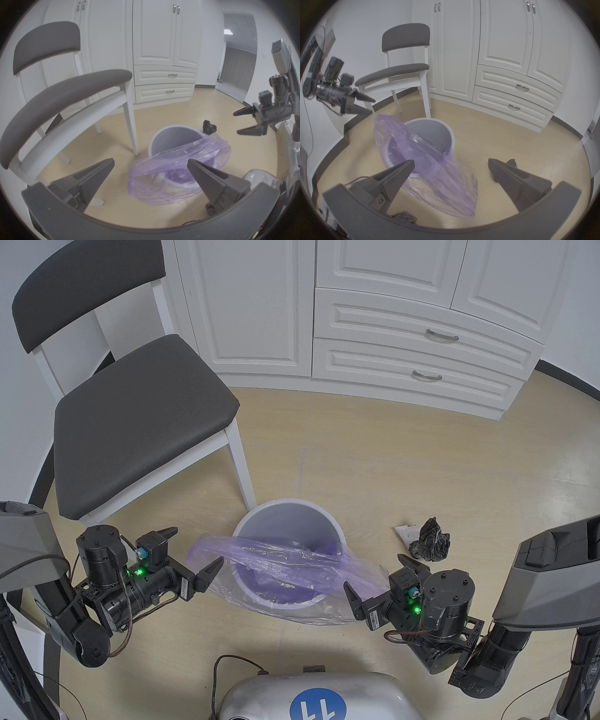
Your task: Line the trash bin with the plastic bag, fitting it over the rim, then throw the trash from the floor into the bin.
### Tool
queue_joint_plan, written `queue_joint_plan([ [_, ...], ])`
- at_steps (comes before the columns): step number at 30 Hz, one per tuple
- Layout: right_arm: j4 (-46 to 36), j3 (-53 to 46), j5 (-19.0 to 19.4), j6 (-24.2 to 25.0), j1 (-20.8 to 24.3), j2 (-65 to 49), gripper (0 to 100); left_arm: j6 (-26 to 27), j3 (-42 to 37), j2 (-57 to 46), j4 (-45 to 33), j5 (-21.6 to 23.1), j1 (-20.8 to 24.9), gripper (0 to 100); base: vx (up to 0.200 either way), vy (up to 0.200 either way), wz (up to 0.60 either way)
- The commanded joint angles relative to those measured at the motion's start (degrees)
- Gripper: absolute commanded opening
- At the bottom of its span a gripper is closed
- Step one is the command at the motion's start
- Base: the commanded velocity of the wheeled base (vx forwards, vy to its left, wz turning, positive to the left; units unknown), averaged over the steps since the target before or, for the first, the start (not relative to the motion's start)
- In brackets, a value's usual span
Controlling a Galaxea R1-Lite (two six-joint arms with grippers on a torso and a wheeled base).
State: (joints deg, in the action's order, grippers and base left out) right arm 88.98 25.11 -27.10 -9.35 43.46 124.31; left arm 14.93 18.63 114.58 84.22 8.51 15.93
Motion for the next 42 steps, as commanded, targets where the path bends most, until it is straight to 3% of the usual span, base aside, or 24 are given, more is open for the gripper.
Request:
queue_joint_plan([
  [1,1.0,1.6,-1.2,-2.8,0.2,0.8,100,-0.1,-0.6,-4.5,0.7,-0.7,2.8,100,0.000,0.000,0.00],
  [4,1.0,3.7,-0.8,-4.1,0.7,0.4,100,-0.1,-0.8,-6.6,0.7,-1.3,2.9,100,0.000,0.000,0.00],
  [6,1.0,8.2,-0.4,-13.9,-0.8,0.1,100,-0.1,-1.0,-10.0,0.6,-1.4,2.9,100,0.000,0.000,0.00],
  [9,-1.8,12.4,0.3,-20.4,-1.2,-0.8,100,0.1,-1.3,-12.2,0.6,-1.6,3.0,100,0.000,0.000,0.00],
  [12,-4.7,13.5,0.6,-20.5,-0.7,-1.4,100,0.2,-1.3,-12.4,0.7,-1.7,3.1,100,0.000,0.000,0.00],
  [13,-16.8,16.9,0.8,-20.5,2.4,-4.9,100,1.2,-1.1,-13.7,0.8,-4.1,3.6,100,0.000,0.000,0.00],
  [16,-25.0,19.6,0.8,-20.9,4.1,-7.3,100,1.2,-1.2,-14.9,0.8,-5.5,3.6,100,0.000,0.000,0.00],
  [18,-36.5,25.4,2.1,-22.3,5.9,-10.2,100,1.2,-1.2,-16.2,0.7,-5.9,3.4,100,0.000,0.000,0.00],
  [25,-58.0,33.9,21.1,-22.6,5.5,-13.5,100,1.3,-0.9,-16.6,0.8,-5.9,3.0,100,0.000,0.000,0.00],
  [30,-74.0,43.6,24.2,-23.6,4.6,-11.9,100,1.2,0.5,-16.1,0.8,-5.3,0.2,100,0.000,0.000,0.00],
  [34,-79.7,50.4,28.3,-24.2,2.6,-8.2,100,1.1,0.8,-16.0,0.8,-5.0,-1.6,100,0.000,0.000,0.00],
  [42,-80.2,53.5,29.4,-26.7,0.6,-2.1,100,1.2,2.5,-15.5,0.8,-4.9,-3.2,100,0.000,0.000,0.00],
])
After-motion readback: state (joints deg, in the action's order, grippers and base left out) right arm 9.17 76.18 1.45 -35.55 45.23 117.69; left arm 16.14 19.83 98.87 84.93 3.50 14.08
